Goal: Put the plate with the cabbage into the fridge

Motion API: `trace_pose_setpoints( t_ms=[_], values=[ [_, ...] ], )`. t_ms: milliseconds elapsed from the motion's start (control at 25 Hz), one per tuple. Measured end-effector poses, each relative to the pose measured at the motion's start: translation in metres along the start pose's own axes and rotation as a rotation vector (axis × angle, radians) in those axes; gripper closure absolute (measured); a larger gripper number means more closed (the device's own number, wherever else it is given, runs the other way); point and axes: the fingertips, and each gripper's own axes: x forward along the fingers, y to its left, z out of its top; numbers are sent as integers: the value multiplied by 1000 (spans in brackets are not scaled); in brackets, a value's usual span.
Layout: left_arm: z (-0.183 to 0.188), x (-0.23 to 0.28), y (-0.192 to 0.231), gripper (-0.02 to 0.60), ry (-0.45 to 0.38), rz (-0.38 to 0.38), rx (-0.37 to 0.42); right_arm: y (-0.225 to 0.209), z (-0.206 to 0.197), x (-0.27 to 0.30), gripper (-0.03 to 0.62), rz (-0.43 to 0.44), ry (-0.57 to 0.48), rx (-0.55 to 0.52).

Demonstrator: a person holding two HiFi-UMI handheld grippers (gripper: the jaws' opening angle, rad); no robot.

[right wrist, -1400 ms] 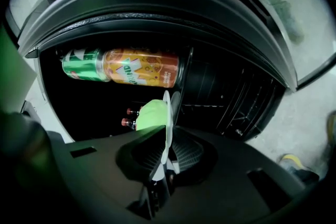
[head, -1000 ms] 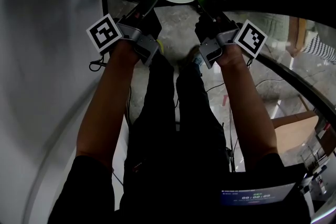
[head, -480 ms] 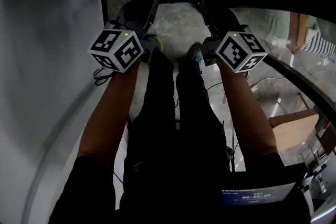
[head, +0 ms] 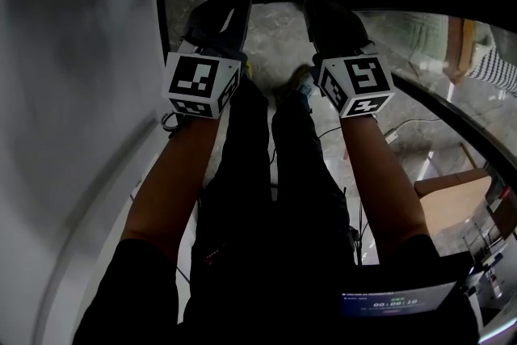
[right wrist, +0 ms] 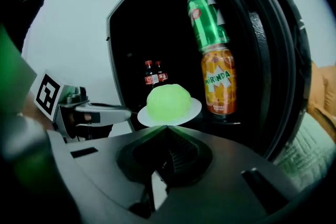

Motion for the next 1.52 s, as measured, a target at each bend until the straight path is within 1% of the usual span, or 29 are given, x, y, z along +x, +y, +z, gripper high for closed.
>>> trace_pose_setpoints(
  t_ms=[80,160,240,400,560,760,880,1080,1280,1520],
  values=[
    [2,1,-8,577,-4,-13,84,6,1,0,588,9,2,-64],
    [1,2,-15,577,0,-21,175,11,1,2,588,16,2,-103],
    [-2,5,-19,577,11,-24,212,13,0,4,588,19,-1,-118],
    [-9,8,-18,577,16,-13,200,13,-1,9,588,16,-7,-131],
    [-13,9,-13,577,26,9,204,10,-3,11,588,1,-8,-126],
    [-18,14,-8,577,34,25,176,9,-4,13,588,-13,-14,-124],
    [-18,16,-8,577,22,38,147,9,-3,13,588,-19,-16,-124],
    [-17,19,-7,577,26,57,142,3,-3,16,588,-36,-18,-96],
    [-13,25,0,577,16,76,110,1,-2,22,588,-35,1,-93],
    [-10,27,7,577,13,93,81,2,4,28,588,-36,-30,-88]
  ],
)
